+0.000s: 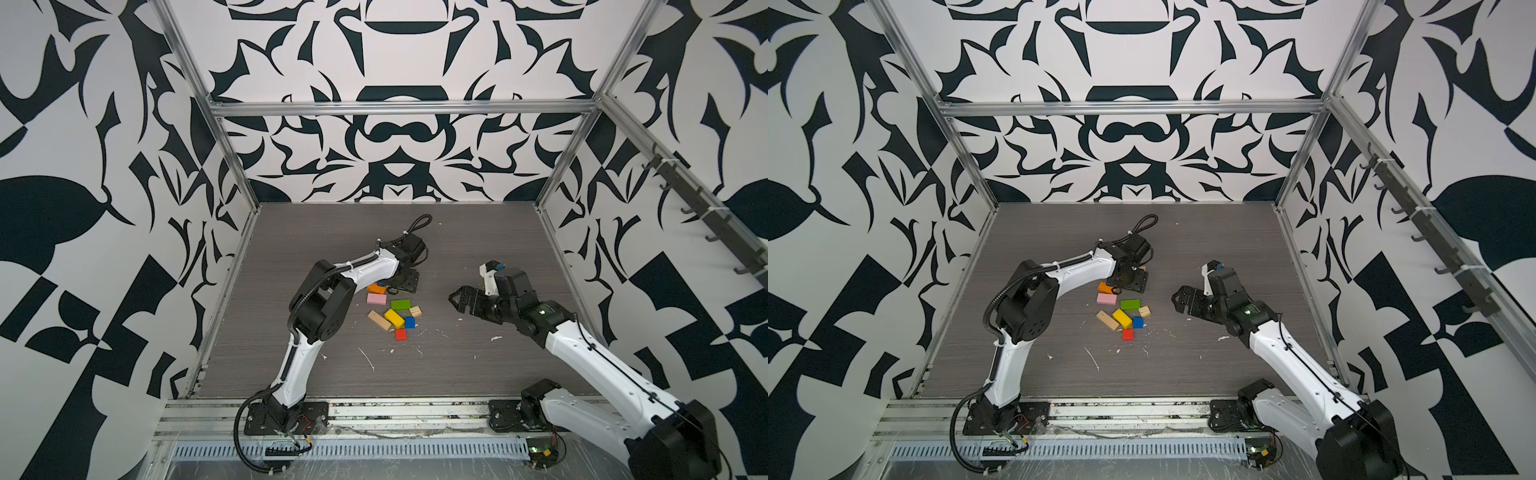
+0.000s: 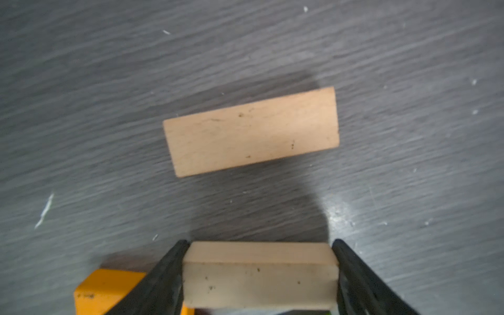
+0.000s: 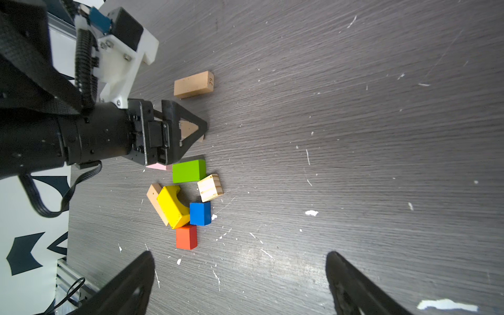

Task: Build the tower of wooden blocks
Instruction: 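Carry the second wooden block over the placed wooden block, then lower the second wooden block onto the placed block with the left gripper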

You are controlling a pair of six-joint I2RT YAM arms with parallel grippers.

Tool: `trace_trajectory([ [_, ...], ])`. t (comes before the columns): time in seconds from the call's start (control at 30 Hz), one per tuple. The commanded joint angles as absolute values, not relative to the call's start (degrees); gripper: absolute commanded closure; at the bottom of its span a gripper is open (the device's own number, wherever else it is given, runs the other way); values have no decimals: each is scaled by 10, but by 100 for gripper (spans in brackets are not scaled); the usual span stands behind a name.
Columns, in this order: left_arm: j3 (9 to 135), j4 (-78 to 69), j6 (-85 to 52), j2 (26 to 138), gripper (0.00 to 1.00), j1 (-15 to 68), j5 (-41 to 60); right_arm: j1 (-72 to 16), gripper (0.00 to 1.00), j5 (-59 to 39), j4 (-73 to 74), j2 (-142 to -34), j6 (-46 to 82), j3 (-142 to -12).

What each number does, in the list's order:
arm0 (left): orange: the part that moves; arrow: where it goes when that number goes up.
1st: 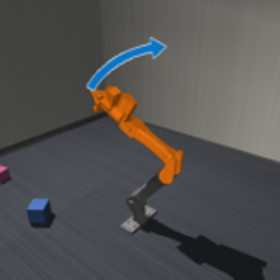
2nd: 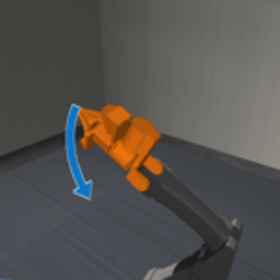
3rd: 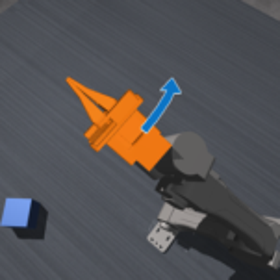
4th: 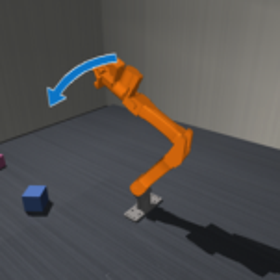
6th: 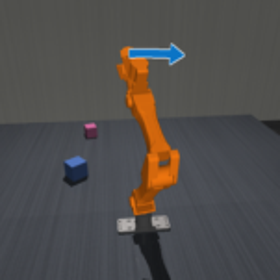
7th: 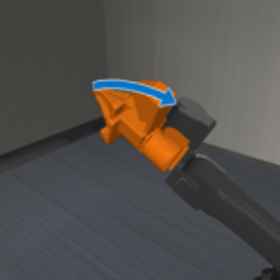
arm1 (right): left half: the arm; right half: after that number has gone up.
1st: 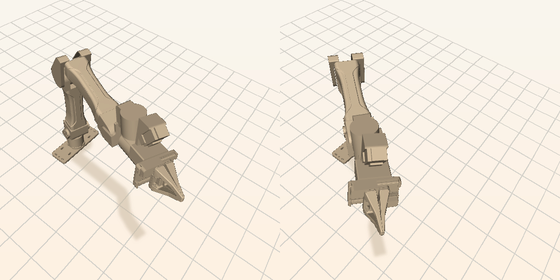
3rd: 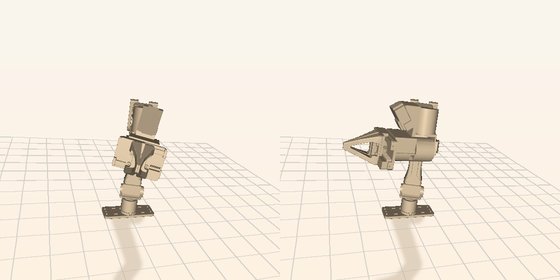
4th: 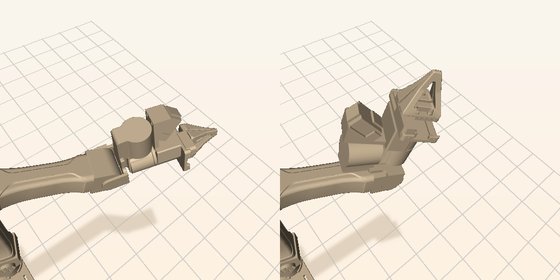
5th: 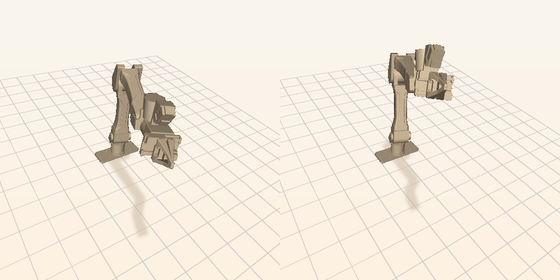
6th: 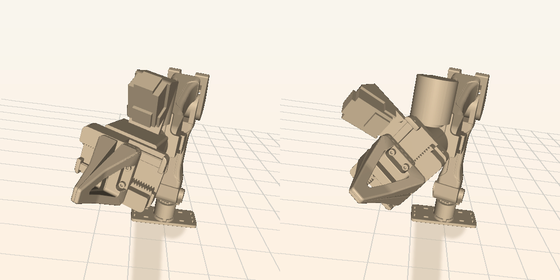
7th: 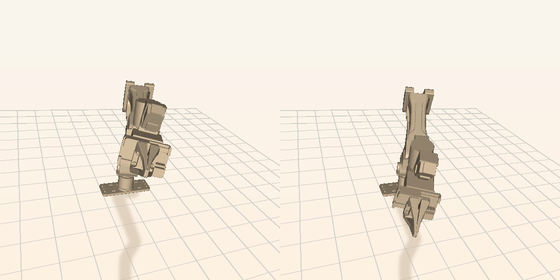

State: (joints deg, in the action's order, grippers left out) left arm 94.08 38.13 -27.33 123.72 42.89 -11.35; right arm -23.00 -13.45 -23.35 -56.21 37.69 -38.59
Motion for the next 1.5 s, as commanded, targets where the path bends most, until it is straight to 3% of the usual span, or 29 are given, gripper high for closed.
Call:
trace_trajectory([
  [0.0, 962, 420, -347, 1249, 45, 431, -127, -232, 0, -129, -239, -545, 375, -395],
  [1.47, 1045, 430, -354, 1329, 43, 437, -191, -232, 0, -134, -238, -547, 359, -393],
])
